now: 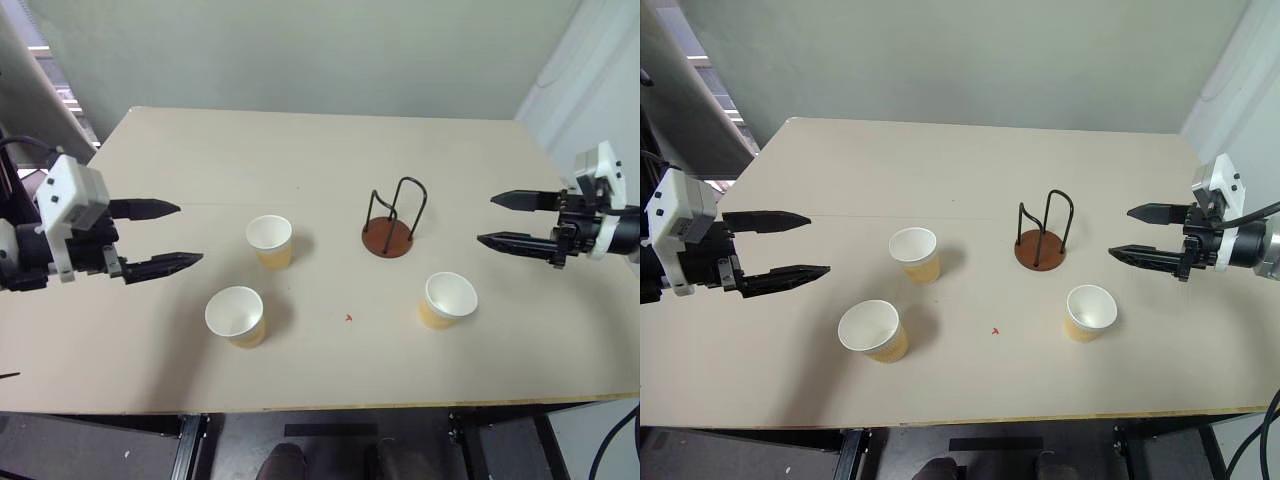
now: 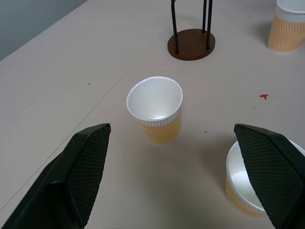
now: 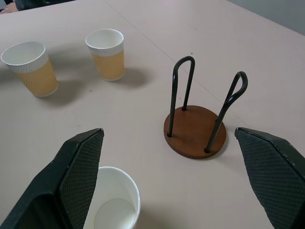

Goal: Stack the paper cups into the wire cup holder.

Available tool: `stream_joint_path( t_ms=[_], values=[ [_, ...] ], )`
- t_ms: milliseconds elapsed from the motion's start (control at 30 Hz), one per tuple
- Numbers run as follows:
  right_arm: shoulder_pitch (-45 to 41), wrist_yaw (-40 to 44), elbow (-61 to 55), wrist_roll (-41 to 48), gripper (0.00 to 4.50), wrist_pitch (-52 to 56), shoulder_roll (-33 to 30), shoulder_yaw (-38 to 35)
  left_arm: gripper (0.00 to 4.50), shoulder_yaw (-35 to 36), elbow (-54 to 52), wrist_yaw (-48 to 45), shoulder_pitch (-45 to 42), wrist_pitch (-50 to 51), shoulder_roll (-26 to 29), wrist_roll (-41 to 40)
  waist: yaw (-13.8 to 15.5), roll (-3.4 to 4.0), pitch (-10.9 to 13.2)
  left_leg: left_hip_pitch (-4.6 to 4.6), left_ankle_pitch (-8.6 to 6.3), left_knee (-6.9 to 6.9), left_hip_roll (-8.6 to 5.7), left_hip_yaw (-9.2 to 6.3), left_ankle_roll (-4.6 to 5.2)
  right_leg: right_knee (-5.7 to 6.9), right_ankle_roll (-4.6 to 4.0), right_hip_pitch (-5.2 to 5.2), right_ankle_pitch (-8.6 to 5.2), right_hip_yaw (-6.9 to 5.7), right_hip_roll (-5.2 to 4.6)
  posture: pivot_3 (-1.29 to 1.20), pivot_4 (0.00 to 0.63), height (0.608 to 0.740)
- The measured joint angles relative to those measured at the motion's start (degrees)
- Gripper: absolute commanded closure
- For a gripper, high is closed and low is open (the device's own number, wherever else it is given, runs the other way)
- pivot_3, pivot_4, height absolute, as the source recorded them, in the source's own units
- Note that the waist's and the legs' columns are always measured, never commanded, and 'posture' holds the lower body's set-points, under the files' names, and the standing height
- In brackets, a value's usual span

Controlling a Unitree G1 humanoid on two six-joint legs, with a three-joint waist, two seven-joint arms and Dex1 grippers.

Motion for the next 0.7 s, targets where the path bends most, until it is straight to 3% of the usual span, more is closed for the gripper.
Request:
stream_joint_path(
  t_ms=[567, 700],
  values=[
    [-0.9, -0.7, 0.0, 0.0, 0.00, 0.1, 0.8, 0.2, 0.06, -0.6, -0.8, 0.9, -0.7, 0.3, -0.1, 0.0, 0.0, 0.00, 0.0, 0.00, 0.00, 0.02, 0.00, 0.00, 0.00, 0.02, 0.00, 0.00, 0.00, 0.00, 0.00, 0.00, 0.150, 0.740],
    [-4.4, -4.3, -1.9, -1.0, 0.00, 0.4, 6.2, 3.8, 0.06, -0.9, -0.9, 1.0, -1.1, 0.3, -0.2, 0.0, -0.5, -0.01, 0.0, 0.07, 0.00, 0.06, 0.03, 0.00, 0.00, 0.10, 0.00, 0.00, 0.00, 0.00, 0.04, 0.00, 0.150, 0.740]
  ],
)
